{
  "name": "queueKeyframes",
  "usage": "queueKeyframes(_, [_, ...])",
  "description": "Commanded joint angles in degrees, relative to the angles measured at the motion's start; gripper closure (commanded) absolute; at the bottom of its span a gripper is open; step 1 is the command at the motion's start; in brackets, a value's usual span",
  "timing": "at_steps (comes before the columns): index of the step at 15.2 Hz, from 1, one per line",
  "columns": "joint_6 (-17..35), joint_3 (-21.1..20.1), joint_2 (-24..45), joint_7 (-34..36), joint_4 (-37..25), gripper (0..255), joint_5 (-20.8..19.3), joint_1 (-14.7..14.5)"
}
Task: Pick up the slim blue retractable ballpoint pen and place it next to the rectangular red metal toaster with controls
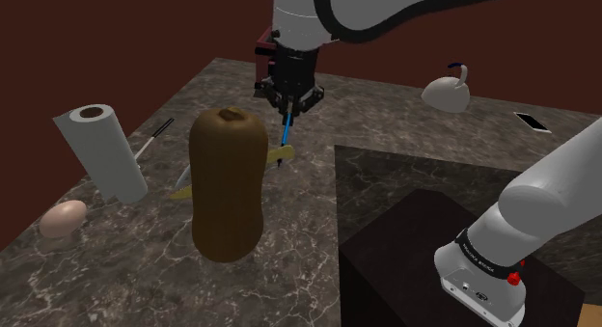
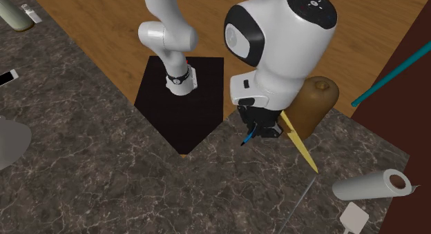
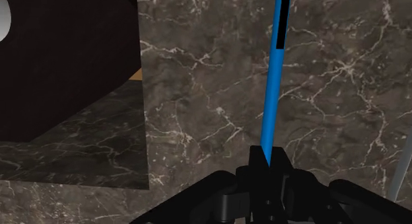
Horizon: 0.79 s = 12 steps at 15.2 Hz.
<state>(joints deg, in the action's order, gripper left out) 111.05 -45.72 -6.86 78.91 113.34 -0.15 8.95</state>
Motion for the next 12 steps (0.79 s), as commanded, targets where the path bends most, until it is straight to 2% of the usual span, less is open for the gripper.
queueKeyframes(1, [-1.6,0.1,-0.1,-0.1,-1.5,255,0.1,0.0])
queueKeyframes(12, [-10.0,0.4,-0.3,-0.8,-9.8,255,0.2,0.2])
